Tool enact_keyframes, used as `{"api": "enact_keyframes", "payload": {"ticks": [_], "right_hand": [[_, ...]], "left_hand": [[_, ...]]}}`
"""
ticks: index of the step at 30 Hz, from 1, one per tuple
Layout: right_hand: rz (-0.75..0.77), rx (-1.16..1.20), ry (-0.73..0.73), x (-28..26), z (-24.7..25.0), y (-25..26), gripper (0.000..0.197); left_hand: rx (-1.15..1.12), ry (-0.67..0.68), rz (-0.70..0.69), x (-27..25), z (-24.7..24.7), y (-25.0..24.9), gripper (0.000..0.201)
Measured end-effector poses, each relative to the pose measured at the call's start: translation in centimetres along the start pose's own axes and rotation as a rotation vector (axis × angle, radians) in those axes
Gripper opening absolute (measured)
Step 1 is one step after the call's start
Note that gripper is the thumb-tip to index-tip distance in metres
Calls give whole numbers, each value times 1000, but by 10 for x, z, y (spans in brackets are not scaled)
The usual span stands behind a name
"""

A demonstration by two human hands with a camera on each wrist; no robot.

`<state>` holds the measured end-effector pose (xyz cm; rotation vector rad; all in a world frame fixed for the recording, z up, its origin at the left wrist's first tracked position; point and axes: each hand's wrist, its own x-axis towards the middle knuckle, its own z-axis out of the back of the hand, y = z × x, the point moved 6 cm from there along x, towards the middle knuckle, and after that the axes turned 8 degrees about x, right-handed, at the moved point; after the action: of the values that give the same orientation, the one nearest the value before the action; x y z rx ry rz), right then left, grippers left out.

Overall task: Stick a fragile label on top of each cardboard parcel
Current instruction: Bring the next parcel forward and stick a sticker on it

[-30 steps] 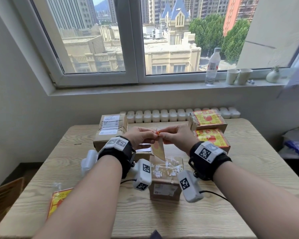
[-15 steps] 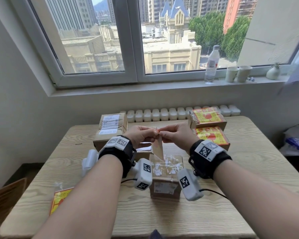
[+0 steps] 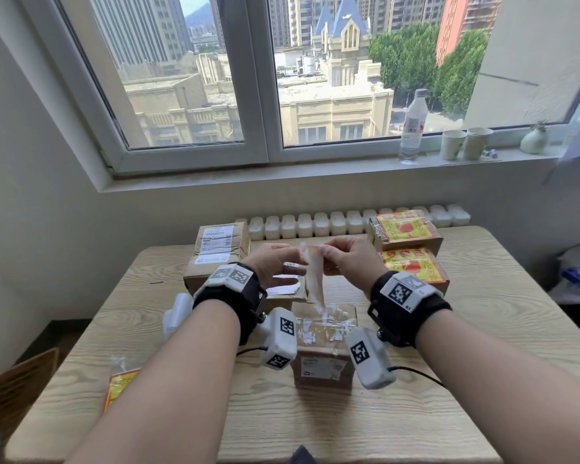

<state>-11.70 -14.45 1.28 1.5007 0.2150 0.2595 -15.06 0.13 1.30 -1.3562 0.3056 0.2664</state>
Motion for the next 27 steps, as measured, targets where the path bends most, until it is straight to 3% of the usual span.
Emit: {"api": "enact_keyframes", "payload": {"ticks": [4, 8, 14, 18, 24, 27], "right_hand": [[9, 60, -44, 3, 2, 4, 20], [42, 12, -39, 3, -1, 5, 26], [24, 78, -37, 0, -2, 5, 42], [60, -107, -21, 1, -3, 3, 44], [59, -125, -18, 5, -3, 0, 28], [82, -152, -7, 6, -2, 3, 22]], "left_hand": [[-165, -78, 18, 1, 3, -3, 15], [-164, -106, 11, 1, 1, -6, 23], [-184, -107, -18, 2, 1, -7, 17], [-165, -93, -49, 1, 1, -7, 10], [-189, -105, -42, 2, 2, -6, 11], [-211, -118, -33, 2, 2, -6, 26]]}}
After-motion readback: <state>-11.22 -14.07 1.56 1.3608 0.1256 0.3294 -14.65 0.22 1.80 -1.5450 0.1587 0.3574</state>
